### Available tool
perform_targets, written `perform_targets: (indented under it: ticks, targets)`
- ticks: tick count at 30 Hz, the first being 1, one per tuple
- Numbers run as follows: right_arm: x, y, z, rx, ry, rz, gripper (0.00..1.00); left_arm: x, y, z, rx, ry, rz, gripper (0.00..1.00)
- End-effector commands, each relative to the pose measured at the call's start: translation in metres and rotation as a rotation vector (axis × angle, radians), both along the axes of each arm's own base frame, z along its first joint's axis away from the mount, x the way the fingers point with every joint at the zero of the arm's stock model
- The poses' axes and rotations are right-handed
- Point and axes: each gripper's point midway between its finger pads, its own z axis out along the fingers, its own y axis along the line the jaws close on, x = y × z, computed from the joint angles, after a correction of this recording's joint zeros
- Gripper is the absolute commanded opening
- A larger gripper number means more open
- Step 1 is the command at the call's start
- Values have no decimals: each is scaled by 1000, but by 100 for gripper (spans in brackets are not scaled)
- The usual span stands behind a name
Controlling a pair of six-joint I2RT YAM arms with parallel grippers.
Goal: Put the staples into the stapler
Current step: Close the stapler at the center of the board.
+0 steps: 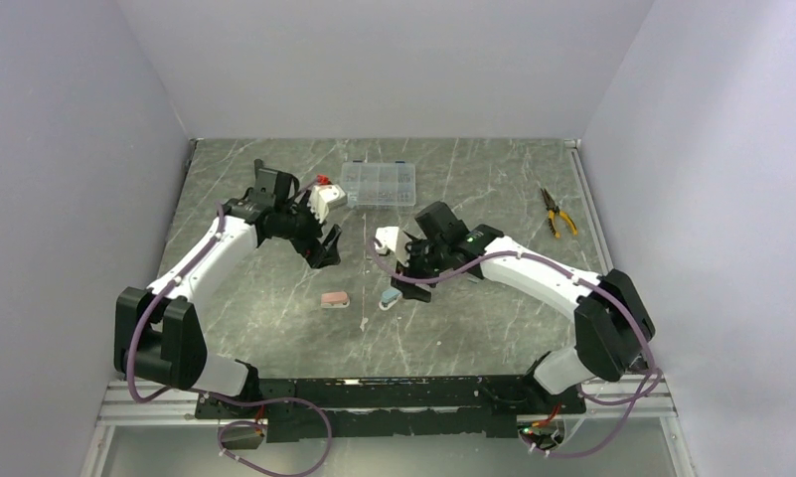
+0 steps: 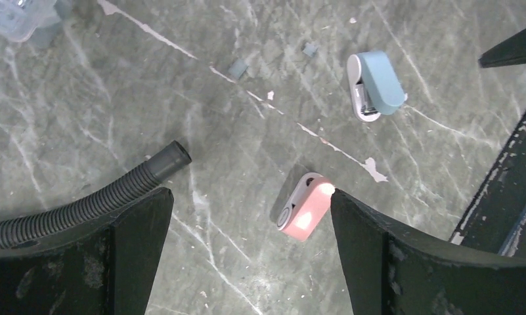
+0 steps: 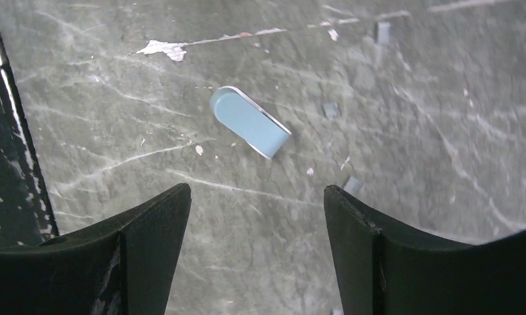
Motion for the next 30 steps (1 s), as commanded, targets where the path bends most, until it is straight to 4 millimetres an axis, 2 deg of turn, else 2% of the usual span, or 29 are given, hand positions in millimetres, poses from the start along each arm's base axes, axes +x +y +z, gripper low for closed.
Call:
perform_targets:
  ticks: [1,7,15,19,24,30]
  targets:
    - [4,22,1,46,-103,226,79,-9,-10,23,-85,-8,-82,95]
    - [18,27,-32,-20,-127,313,81,-7,-1,19,-58,37,-61,95]
    - [23,39,-53,-49,-95,413,85,7,14,12,-56,82,-17,95]
    - [19,38,-64,-58,-81,433,85,15,23,8,-74,115,7,95]
    - [8,41,-76,-74,-78,457,74,27,26,10,-83,123,27,95]
    - [-2,44,-88,-110,-52,458,58,32,27,10,-94,123,55,95]
